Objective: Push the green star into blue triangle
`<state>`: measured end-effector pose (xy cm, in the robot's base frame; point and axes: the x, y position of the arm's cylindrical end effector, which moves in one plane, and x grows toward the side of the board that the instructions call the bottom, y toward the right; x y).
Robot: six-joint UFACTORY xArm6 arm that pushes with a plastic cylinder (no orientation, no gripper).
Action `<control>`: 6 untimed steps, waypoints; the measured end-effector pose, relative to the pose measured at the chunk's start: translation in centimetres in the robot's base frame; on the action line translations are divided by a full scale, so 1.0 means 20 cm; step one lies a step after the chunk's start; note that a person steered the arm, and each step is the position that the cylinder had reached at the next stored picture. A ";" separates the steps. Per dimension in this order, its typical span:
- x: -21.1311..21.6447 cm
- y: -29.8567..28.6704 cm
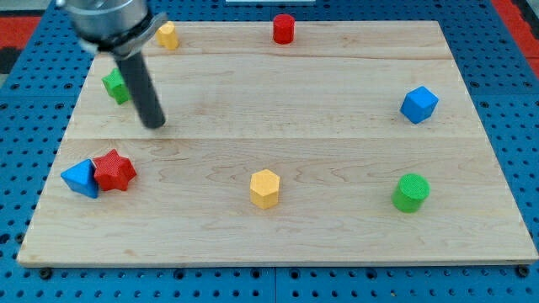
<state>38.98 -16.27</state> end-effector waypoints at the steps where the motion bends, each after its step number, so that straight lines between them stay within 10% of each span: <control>1: -0.35 -0.10; 6: 0.02 -0.21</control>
